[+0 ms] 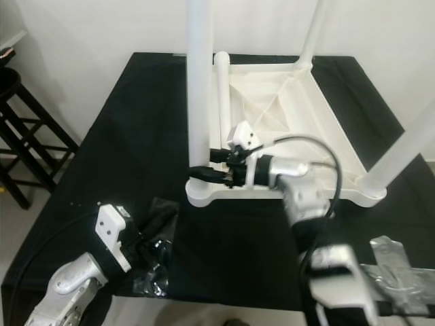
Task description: Building children table
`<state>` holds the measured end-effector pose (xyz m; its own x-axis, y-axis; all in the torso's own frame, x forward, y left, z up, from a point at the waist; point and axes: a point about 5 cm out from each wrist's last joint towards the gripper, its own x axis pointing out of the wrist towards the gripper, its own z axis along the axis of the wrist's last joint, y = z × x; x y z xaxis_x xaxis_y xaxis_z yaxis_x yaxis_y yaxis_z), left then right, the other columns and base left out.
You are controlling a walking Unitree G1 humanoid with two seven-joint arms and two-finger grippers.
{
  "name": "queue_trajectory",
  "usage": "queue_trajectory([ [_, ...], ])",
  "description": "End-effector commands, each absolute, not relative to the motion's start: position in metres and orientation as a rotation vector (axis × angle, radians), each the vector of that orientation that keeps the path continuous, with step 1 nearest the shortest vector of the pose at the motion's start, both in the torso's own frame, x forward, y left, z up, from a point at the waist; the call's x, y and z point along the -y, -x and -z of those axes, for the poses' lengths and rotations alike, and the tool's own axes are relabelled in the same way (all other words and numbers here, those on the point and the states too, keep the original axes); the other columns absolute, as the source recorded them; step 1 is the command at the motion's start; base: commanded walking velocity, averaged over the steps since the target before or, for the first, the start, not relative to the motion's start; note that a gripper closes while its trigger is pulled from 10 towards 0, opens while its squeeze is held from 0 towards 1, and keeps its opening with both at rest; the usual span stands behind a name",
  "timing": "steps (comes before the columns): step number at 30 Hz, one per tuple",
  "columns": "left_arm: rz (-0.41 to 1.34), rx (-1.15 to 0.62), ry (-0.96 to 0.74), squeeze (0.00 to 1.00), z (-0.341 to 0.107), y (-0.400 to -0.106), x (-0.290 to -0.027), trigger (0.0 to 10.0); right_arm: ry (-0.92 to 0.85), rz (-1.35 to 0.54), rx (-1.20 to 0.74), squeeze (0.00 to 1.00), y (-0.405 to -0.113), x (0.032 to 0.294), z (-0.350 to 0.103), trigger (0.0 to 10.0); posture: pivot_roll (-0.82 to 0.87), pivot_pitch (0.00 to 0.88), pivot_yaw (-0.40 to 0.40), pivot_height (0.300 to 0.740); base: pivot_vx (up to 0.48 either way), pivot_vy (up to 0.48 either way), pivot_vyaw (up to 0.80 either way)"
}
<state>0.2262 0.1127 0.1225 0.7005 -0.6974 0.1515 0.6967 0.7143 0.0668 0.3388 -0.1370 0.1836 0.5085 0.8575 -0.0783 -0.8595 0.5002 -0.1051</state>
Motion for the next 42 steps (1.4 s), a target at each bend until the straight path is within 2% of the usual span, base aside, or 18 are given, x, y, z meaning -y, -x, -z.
queue_trajectory([
  [1,0.780,0.157,-0.010,0.00,-0.120,-0.224,-0.114,10.0,0.012,-0.565,-0.103,0.00,-0.343,0.143,-0.152,0.0,0.00,0.149,0.005,0.740,0.000,0.000,0.00],
  [2,0.780,0.157,-0.010,0.00,-0.120,-0.224,-0.114,10.0,0.012,-0.565,-0.103,0.00,-0.343,0.143,-0.152,0.0,0.00,0.149,0.005,0.740,0.000,0.000,0.00],
  [3,0.780,0.157,-0.010,0.00,-0.121,-0.224,-0.115,10.0,-0.021,-0.484,-0.197,0.00,-0.327,0.121,-0.129,0.0,0.00,0.150,0.010,0.740,0.000,0.000,0.00],
  [6,0.780,0.157,-0.010,0.00,-0.121,-0.224,-0.115,10.0,-0.021,-0.484,-0.197,0.00,-0.327,0.121,-0.129,0.0,0.00,0.150,0.010,0.740,0.000,0.000,0.00],
  [8,0.783,0.154,-0.010,0.00,-0.120,-0.225,-0.115,10.0,-0.035,-0.497,-0.207,0.00,-0.322,0.100,-0.126,0.0,0.00,0.134,-0.003,0.740,0.000,0.000,0.00],
  [13,0.774,0.157,-0.014,0.00,-0.119,-0.225,-0.114,10.0,0.019,-0.569,-0.206,0.00,-0.323,0.096,-0.126,0.0,0.00,0.131,-0.004,0.740,0.000,0.000,0.00],
  [14,0.763,0.160,-0.016,0.00,-0.119,-0.225,-0.114,10.0,0.034,-0.568,-0.199,0.00,-0.322,0.095,-0.128,3.6,0.01,0.130,-0.005,0.740,0.000,0.000,0.00],
  [15,0.758,0.162,-0.016,0.00,-0.119,-0.225,-0.114,10.0,0.037,-0.574,-0.199,0.00,-0.321,0.095,-0.129,10.0,0.00,0.128,-0.007,0.740,0.000,0.000,0.00],
  [16,0.760,0.162,-0.014,0.00,-0.119,-0.226,-0.113,10.0,0.036,-0.594,-0.186,0.42,-0.320,0.095,-0.133,10.0,0.00,0.124,-0.007,0.740,0.000,0.000,0.00],
  [18,0.763,0.161,-0.013,0.00,-0.119,-0.226,-0.113,10.0,0.033,-0.609,-0.177,0.42,-0.319,0.094,-0.135,10.0,0.00,0.124,-0.007,0.740,0.000,0.000,0.00],
  [19,0.772,0.158,-0.011,0.00,-0.118,-0.226,-0.112,10.0,0.028,-0.639,-0.144,1.00,-0.318,0.091,-0.145,10.0,0.00,0.119,-0.005,0.740,0.000,0.000,0.00],
  [24,0.777,0.156,-0.009,0.00,-0.118,-0.226,-0.111,10.0,0.012,-0.756,-0.078,1.00,-0.324,0.089,-0.166,10.0,0.00,0.117,-0.003,0.740,0.000,0.000,0.00],
  [25,0.777,0.156,-0.009,0.00,-0.118,-0.226,-0.111,10.0,0.013,-0.838,-0.040,0.25,-0.327,0.090,-0.178,10.0,0.01,0.115,-0.002,0.740,0.000,0.000,0.00],
  [26,0.777,0.157,-0.009,0.00,-0.118,-0.226,-0.111,10.0,0.039,-0.931,-0.001,0.00,-0.329,0.092,-0.188,10.0,0.01,0.114,-0.002,0.740,0.000,0.000,0.00],
  [32,0.772,0.158,-0.013,0.00,-0.118,-0.226,-0.110,10.0,0.162,-1.232,0.037,0.00,-0.337,0.106,-0.212,10.0,0.01,0.113,-0.004,0.740,0.000,0.000,0.00],
  [40,0.771,0.158,-0.015,0.00,-0.117,-0.226,-0.110,10.0,0.106,-1.381,-0.020,0.00,-0.346,0.120,-0.219,10.0,0.02,0.113,-0.006,0.740,0.000,0.000,0.00],
  [41,0.772,0.157,-0.015,0.00,-0.117,-0.226,-0.110,10.0,0.098,-1.375,-0.050,0.00,-0.350,0.124,-0.216,0.0,0.02,0.114,-0.007,0.740,0.000,0.000,0.00],
  [42,0.772,0.157,-0.015,0.00,-0.117,-0.226,-0.110,10.0,0.098,-1.375,-0.050,0.00,-0.350,0.124,-0.216,0.0,0.02,0.114,-0.007,0.740,0.000,0.000,0.00],
])
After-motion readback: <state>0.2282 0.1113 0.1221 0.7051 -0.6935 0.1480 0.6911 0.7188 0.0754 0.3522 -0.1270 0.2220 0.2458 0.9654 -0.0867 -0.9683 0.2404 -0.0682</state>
